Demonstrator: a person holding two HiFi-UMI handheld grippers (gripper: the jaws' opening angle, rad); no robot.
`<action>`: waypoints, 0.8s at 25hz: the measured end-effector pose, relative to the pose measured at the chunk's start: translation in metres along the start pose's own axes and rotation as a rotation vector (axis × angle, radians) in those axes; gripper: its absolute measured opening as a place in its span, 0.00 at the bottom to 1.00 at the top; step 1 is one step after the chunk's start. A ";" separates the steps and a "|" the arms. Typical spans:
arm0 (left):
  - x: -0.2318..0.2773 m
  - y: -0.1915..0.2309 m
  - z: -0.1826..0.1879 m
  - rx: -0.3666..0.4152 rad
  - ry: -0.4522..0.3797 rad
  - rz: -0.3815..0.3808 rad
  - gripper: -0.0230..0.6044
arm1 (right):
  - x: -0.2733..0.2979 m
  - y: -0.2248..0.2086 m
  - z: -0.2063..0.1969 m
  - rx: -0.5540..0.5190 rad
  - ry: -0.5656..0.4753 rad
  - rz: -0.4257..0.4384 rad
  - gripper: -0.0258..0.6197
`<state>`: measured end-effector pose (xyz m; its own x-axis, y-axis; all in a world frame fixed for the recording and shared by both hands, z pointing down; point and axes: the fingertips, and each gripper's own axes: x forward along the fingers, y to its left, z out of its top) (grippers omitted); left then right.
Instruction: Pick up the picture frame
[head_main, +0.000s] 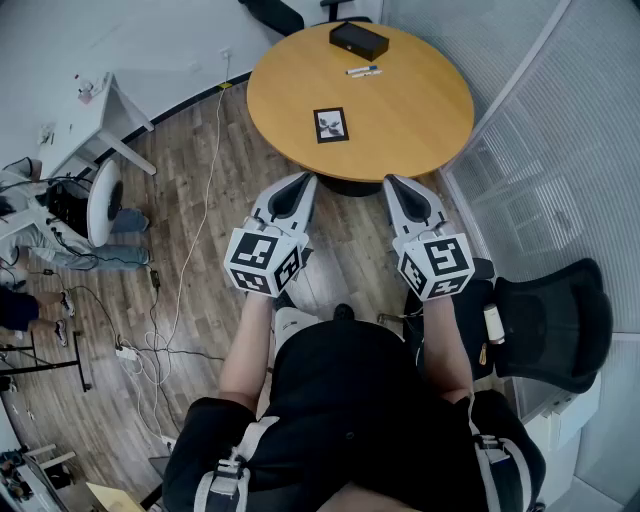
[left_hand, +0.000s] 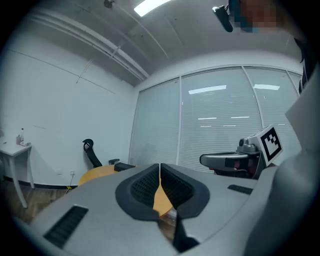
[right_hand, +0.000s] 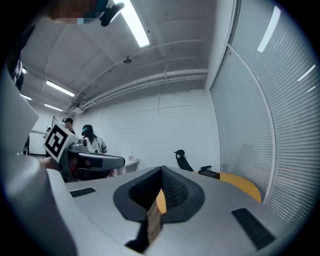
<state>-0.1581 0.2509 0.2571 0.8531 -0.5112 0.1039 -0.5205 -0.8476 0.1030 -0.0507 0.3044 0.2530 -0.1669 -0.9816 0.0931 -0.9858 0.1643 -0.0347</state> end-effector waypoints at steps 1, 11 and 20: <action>0.001 -0.003 0.000 0.001 0.001 -0.003 0.08 | -0.002 -0.002 0.000 0.000 0.000 0.000 0.06; 0.013 -0.017 -0.007 0.003 0.020 -0.003 0.08 | -0.012 -0.014 -0.005 0.011 0.000 0.005 0.06; 0.014 -0.024 -0.025 -0.007 0.046 0.028 0.08 | -0.021 -0.011 -0.020 0.011 -0.013 0.016 0.07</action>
<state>-0.1346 0.2680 0.2807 0.8356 -0.5280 0.1518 -0.5449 -0.8317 0.1067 -0.0371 0.3251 0.2716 -0.1827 -0.9800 0.0792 -0.9826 0.1794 -0.0473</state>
